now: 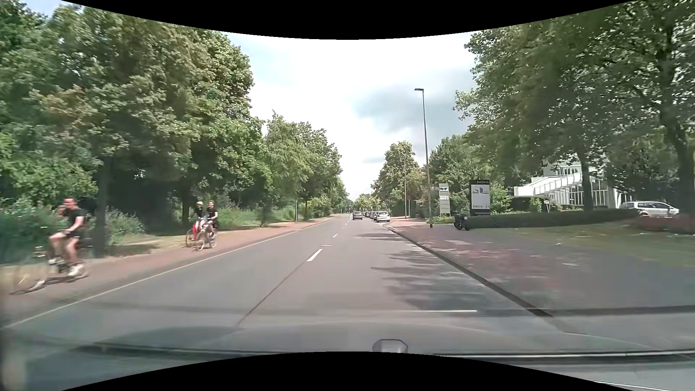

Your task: Follow the waypoints while adhering to traffic rules and regulations

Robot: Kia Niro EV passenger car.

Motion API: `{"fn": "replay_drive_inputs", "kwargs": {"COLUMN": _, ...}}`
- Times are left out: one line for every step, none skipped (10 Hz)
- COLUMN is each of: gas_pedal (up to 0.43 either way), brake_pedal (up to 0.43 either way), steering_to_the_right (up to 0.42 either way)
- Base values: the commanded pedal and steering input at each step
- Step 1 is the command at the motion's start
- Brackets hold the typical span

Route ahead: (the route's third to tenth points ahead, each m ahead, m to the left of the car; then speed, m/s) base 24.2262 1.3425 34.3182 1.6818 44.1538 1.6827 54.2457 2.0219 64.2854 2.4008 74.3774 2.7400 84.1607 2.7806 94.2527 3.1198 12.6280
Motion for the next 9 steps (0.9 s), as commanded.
{"fn": "replay_drive_inputs", "kwargs": {"gas_pedal": 0.157, "brake_pedal": 0.012, "steering_to_the_right": -0.003}}
{"fn": "replay_drive_inputs", "kwargs": {"gas_pedal": 0.157, "brake_pedal": 0.018, "steering_to_the_right": -0.004}}
{"fn": "replay_drive_inputs", "kwargs": {"gas_pedal": 0.157, "brake_pedal": 0.018, "steering_to_the_right": -0.004}}
{"fn": "replay_drive_inputs", "kwargs": {"gas_pedal": 0.157, "brake_pedal": 0.018, "steering_to_the_right": -0.004}}
{"fn": "replay_drive_inputs", "kwargs": {"gas_pedal": 0.209, "brake_pedal": 0.018, "steering_to_the_right": -0.005}}
{"fn": "replay_drive_inputs", "kwargs": {"gas_pedal": 0.209, "brake_pedal": 0.018, "steering_to_the_right": -0.005}}
{"fn": "replay_drive_inputs", "kwargs": {"gas_pedal": 0.209, "brake_pedal": 0.018, "steering_to_the_right": -0.005}}
{"fn": "replay_drive_inputs", "kwargs": {"gas_pedal": 0.189, "brake_pedal": 0.012, "steering_to_the_right": -0.005}}
{"fn": "replay_drive_inputs", "kwargs": {"gas_pedal": 0.157, "brake_pedal": 0.012, "steering_to_the_right": -0.005}}
